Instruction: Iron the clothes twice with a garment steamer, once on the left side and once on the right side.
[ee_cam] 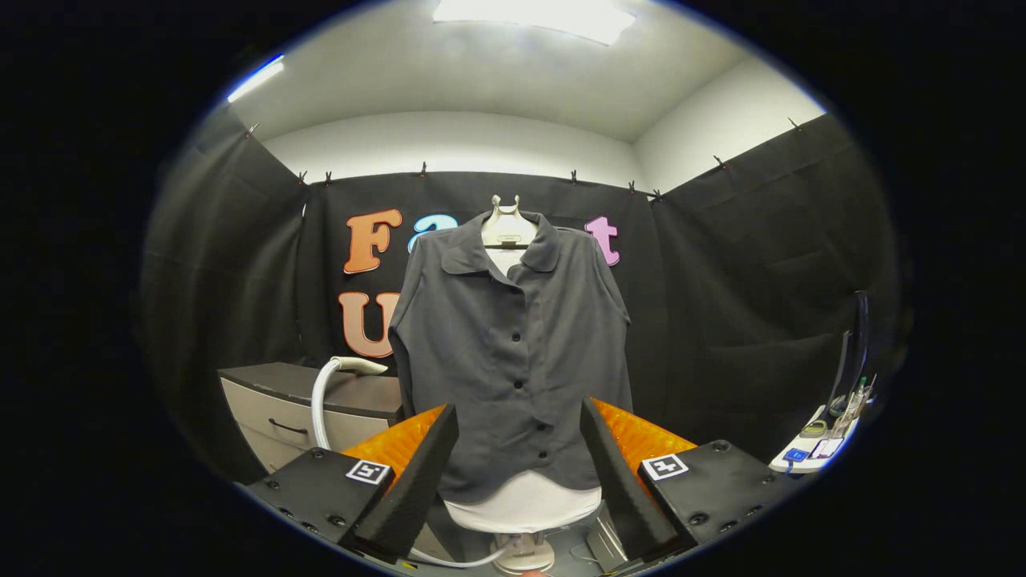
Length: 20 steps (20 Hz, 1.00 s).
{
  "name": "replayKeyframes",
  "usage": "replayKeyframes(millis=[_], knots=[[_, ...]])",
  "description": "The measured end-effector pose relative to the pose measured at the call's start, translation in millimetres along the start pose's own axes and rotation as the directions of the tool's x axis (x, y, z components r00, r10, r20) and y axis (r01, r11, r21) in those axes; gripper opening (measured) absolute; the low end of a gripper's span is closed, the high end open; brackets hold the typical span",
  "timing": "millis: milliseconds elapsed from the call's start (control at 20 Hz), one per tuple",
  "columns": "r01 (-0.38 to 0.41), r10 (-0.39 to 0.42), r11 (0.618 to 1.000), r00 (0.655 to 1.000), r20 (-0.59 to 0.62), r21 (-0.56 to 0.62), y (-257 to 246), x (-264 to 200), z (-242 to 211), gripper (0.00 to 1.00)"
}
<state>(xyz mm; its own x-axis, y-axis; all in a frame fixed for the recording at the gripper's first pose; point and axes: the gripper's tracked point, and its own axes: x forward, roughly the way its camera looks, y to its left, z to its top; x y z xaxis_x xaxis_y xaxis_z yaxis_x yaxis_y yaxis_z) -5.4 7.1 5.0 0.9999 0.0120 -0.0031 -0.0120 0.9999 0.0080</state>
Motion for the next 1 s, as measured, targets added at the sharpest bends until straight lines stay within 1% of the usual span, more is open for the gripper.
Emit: replayKeyframes(millis=[150,300,400,500,600,750,850,1000], knots=[[0.007,-0.007,1.0,1.0,0.003,0.003,0,0,1,0.98],[0.032,-0.032,0.999,0.999,0.022,-0.002,1,3,8,0.98],[0.018,-0.017,0.999,0.999,0.027,-0.051,10,6,12,0.98],[0.017,-0.014,0.997,0.999,0.048,-0.069,15,15,27,0.98],[-0.023,0.025,0.998,0.999,0.022,-0.064,27,30,30,0.98],[-0.121,0.121,0.993,0.993,-0.015,-0.009,48,55,37,0.98],[-0.191,0.192,0.981,0.981,-0.021,0.025,63,75,46,0.99],[-0.278,0.279,0.96,0.96,-0.017,0.031,92,106,55,0.99]])
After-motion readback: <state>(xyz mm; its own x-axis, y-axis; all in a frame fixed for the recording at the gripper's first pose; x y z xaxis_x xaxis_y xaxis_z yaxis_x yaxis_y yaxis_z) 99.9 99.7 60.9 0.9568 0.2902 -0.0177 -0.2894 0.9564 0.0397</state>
